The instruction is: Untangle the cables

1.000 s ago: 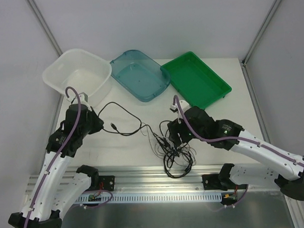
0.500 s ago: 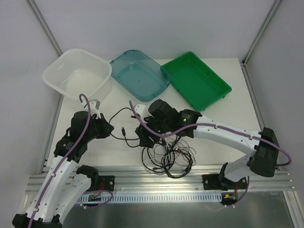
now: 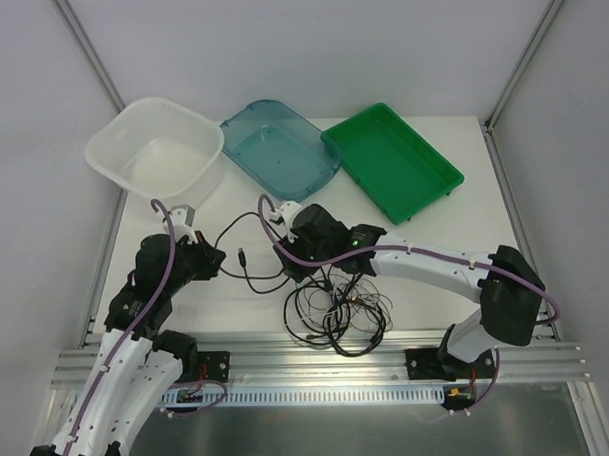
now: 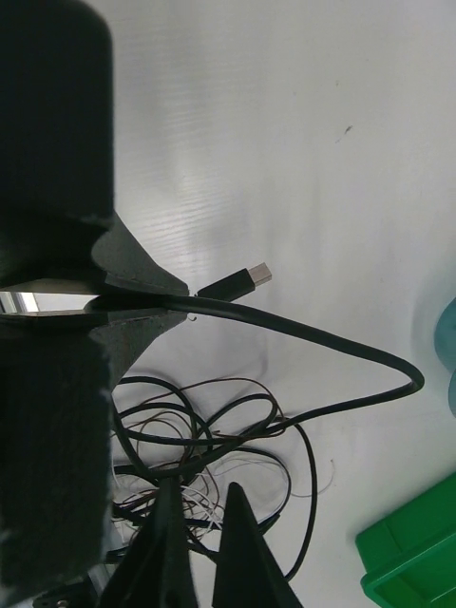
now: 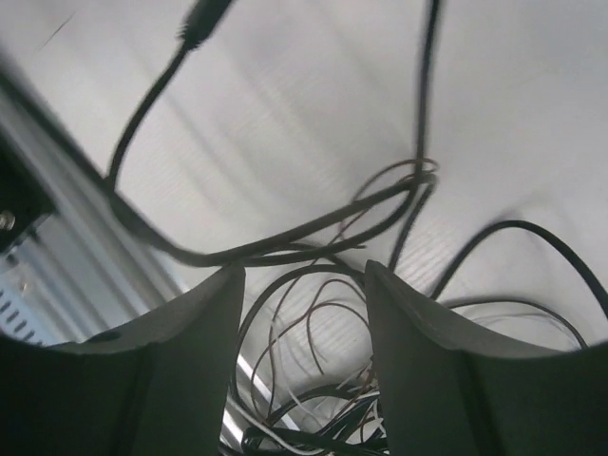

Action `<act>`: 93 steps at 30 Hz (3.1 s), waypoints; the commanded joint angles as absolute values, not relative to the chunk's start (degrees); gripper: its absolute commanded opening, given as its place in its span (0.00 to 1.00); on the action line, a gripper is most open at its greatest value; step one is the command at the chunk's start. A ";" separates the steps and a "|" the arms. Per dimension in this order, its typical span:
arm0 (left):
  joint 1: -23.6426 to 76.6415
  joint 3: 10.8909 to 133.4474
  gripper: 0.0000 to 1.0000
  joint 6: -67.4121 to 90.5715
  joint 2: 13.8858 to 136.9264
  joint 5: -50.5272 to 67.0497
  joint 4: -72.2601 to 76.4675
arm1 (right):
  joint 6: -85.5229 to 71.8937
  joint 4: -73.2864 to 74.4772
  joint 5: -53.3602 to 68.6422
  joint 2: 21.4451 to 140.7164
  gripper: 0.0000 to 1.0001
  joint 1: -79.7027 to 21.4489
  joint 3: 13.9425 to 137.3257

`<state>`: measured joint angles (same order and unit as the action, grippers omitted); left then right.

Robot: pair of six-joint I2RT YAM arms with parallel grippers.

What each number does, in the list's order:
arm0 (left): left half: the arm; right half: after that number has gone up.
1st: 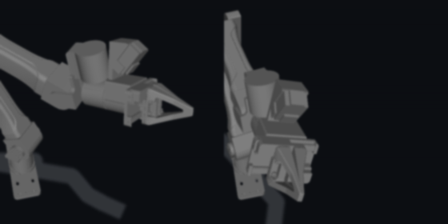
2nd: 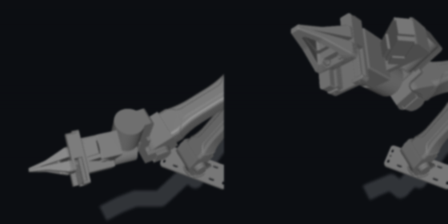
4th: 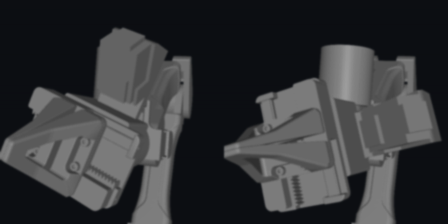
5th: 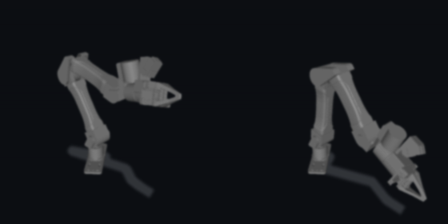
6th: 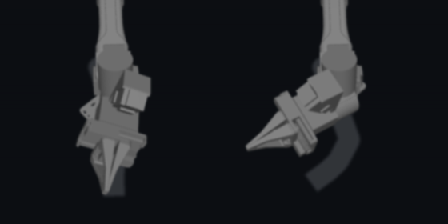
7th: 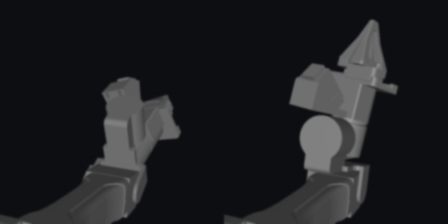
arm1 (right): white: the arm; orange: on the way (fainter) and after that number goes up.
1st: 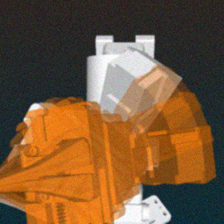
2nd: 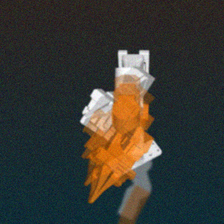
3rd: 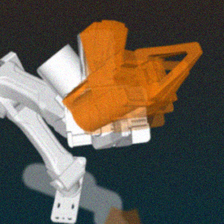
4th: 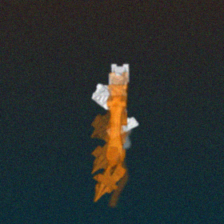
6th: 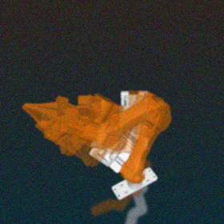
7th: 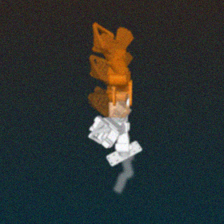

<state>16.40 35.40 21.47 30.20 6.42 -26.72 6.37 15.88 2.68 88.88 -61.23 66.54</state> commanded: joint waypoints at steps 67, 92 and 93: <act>15.91 36.55 0.00 21.36 28.74 10.10 -24.26 | -20.04 26.99 -18.12 80.08 0.50 -51.77 63.65; 16.00 96.51 0.00 32.42 49.75 16.69 -27.77 | -11.43 10.74 -9.50 58.70 0.66 -54.93 44.92; 15.91 96.24 0.00 32.78 49.57 16.87 -27.77 | -11.60 8.11 -8.97 59.32 0.66 -55.02 44.56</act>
